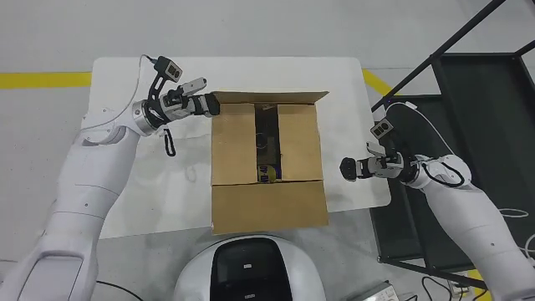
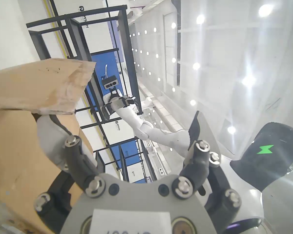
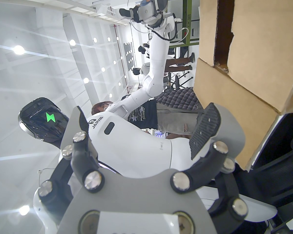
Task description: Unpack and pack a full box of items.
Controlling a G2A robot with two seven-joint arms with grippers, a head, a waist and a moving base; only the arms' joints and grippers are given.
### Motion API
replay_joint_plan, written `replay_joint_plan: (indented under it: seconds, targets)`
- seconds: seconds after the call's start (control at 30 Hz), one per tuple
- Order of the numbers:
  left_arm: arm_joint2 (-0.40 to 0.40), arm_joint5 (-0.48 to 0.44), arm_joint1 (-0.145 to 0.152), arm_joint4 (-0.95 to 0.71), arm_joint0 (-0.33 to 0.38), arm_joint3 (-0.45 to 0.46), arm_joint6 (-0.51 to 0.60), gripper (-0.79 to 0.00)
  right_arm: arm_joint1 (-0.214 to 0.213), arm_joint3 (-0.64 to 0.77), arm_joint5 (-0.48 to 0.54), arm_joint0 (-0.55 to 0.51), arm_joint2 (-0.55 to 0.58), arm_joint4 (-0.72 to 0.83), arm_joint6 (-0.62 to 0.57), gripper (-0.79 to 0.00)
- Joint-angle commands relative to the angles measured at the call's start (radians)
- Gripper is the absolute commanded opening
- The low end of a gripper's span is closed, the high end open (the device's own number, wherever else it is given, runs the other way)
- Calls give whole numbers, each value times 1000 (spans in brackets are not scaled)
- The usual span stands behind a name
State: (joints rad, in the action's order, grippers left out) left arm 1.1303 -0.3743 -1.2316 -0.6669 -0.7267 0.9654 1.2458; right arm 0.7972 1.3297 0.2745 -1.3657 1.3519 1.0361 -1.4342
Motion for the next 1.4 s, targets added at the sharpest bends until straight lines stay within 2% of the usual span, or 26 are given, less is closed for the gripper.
replay_joint_plan:
  seconds: [0.0,0.13,0.73,1.0,1.2,1.37]
  targets:
    - [-15,-32,-9,9,32,-43,-23,0,0,0,0,0,0,0,0,0]
    - [-40,-76,-27,-14,75,-126,-26,0,0,0,0,0,0,0,0,0]
    - [-40,-76,-27,-14,75,-126,-26,0,0,0,0,0,0,0,0,0]
    - [-68,-5,-39,19,108,-67,-90,0,0,0,0,0,0,0,0,0]
    - [-105,65,-68,-6,192,-186,-160,0,0,0,0,0,0,0,0,0]
    - [-153,55,-98,29,261,-323,-207,0,0,0,0,0,0,0,0,0]
